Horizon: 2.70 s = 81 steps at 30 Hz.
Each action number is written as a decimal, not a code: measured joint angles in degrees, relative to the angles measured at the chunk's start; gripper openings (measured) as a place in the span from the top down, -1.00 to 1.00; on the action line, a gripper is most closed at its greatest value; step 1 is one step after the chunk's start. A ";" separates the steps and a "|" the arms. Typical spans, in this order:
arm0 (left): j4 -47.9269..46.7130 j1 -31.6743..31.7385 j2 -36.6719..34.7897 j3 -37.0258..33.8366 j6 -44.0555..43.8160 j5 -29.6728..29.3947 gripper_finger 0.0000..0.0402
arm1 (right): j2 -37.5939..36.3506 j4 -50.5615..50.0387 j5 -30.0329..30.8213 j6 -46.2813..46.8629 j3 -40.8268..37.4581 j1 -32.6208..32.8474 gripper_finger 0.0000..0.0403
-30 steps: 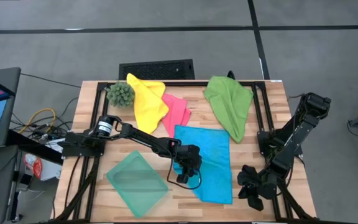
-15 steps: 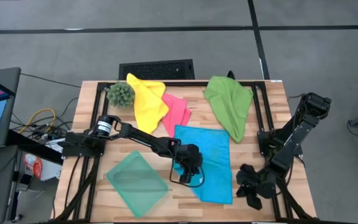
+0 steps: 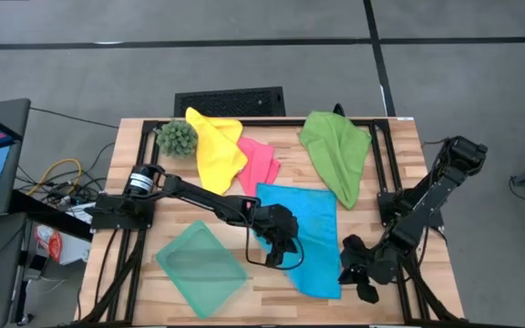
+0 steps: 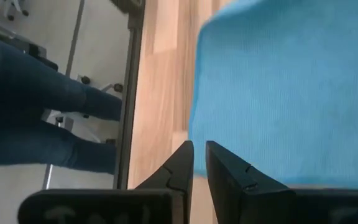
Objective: Fold microfiber towels
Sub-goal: Fold the blue microfiber towel
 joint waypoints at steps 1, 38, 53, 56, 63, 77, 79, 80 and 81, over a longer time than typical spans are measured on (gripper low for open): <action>-0.36 0.04 -0.53 0.02 -0.10 0.00 1.00 | 0.00 0.29 -0.25 -0.42 0.10 -0.69 0.67; -21.89 1.16 -9.40 0.04 -0.16 -12.97 1.00 | 0.00 -22.87 2.80 -16.78 11.38 -5.58 0.18; -23.45 3.85 -9.37 0.04 -1.19 -13.76 1.00 | 0.04 -19.20 5.77 -3.70 11.33 0.45 -0.05; -23.39 4.13 -9.37 0.04 -1.17 -13.70 1.00 | 1.67 -16.46 7.80 -3.67 11.33 1.78 0.01; -23.17 4.32 -9.35 0.04 -1.21 -13.73 1.00 | 10.45 -8.43 7.11 -5.29 11.36 2.49 0.12; -23.45 4.30 -9.31 0.04 -1.18 -13.55 1.00 | 26.63 -7.62 7.53 -19.61 19.00 2.38 0.02; -23.48 4.30 -9.31 0.04 -1.17 -13.55 1.00 | 28.63 -7.60 7.56 -20.57 19.75 2.24 -0.03; -23.48 4.30 -9.31 0.04 -1.15 -13.55 1.00 | 29.45 -7.57 7.56 -20.67 19.91 2.09 -0.06; -23.52 4.30 -9.31 0.04 -1.07 -13.55 1.00 | 30.09 -7.66 7.56 -20.67 20.06 2.01 -0.08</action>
